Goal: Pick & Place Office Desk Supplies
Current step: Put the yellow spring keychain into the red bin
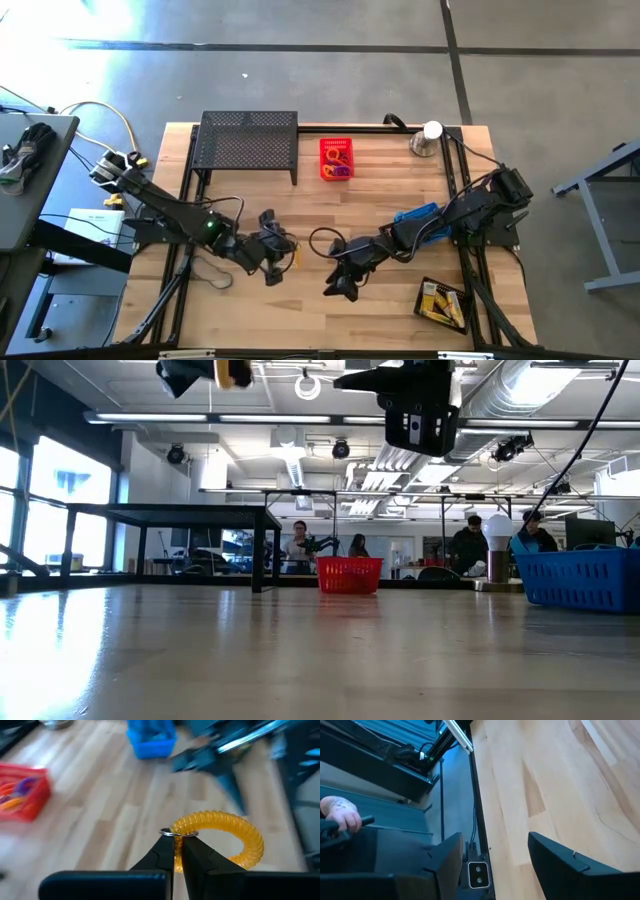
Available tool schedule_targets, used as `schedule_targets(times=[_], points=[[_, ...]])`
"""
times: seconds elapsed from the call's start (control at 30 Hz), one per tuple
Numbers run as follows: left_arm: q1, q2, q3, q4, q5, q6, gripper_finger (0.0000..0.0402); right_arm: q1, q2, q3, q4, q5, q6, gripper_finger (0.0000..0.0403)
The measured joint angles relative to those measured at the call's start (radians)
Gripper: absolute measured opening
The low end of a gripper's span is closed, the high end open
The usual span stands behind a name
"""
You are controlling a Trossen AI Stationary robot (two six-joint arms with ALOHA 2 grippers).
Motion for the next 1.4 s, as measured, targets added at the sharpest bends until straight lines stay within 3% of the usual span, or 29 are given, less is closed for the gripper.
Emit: schedule_targets(times=[0.13,0.4,0.57,0.67,1.07,1.17,1.4], points=[[0.024,0.001,0.000,-0.089,-0.078,-0.093,0.0010,-0.012,0.000,0.000,0.022,-0.002,-0.072,0.0212],[0.053,0.016,0.002,-0.112,-0.073,-0.152,0.0010,-0.092,0.000,0.000,0.097,-0.027,-0.179,0.0212],[0.067,0.025,0.002,-0.125,-0.072,-0.155,0.0010,-0.165,0.000,0.000,0.091,0.135,-0.063,0.0212],[0.093,0.030,0.002,-0.139,-0.068,-0.171,0.0010,-0.197,0.000,0.000,0.098,0.161,-0.011,0.0212],[0.193,0.056,0.001,-0.134,0.074,-0.136,0.0009,-0.224,0.000,0.000,0.057,0.171,0.036,0.0212],[0.210,0.063,0.001,-0.134,0.083,-0.133,0.0009,-0.243,0.000,0.000,0.042,0.193,0.097,0.0212],[0.238,0.063,0.001,-0.132,0.085,-0.133,0.0009,-0.280,0.000,0.000,0.038,0.128,0.151,0.0212]])
